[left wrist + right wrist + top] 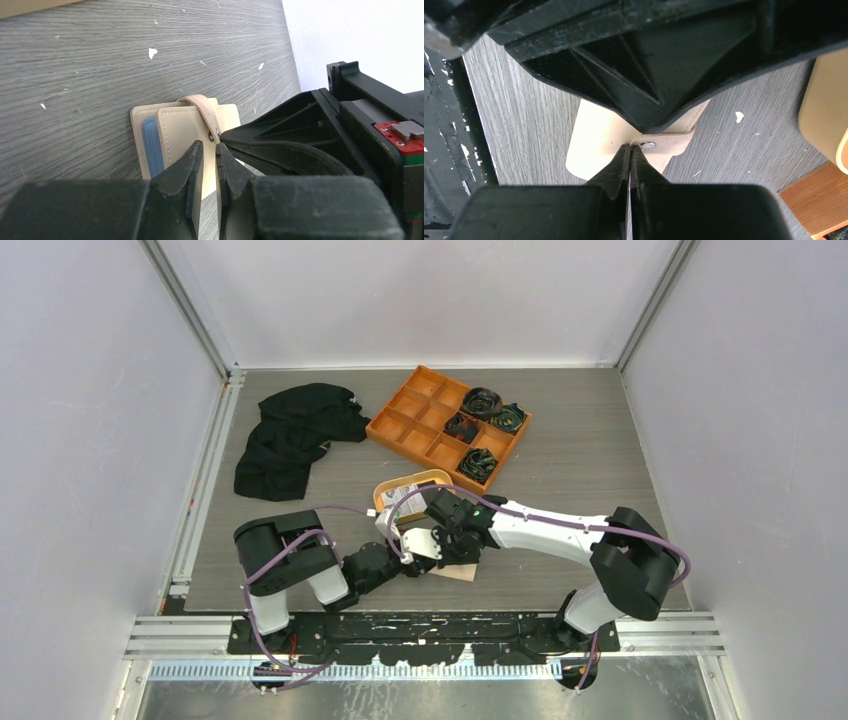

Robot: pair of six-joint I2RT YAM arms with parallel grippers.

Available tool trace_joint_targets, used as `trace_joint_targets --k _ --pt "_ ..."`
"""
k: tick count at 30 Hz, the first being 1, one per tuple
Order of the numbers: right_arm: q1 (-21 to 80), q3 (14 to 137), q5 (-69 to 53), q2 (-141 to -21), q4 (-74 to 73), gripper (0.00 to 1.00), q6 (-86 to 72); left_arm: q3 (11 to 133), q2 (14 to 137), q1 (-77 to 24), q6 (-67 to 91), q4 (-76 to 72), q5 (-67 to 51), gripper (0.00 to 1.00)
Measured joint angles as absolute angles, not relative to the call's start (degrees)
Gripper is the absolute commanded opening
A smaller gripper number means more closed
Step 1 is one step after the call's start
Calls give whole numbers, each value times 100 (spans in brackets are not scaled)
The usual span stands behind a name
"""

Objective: Put the credit cards into the card holder
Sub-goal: Close the card holder at the center of the board.

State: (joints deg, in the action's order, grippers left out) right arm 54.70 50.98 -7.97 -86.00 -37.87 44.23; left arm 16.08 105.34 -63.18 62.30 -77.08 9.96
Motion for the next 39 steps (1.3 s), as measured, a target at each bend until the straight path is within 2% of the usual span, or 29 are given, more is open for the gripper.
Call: trace_joint_targets --k 18,39 --pt "5481 5098 -779 -8600 -3780 1 4423 1100 10033 -5828 6462 -7813 1061 18" --pt "5481 5085 -753 -8586 -3754 1 4388 2001 10731 -5736 7321 -7817 183 14"
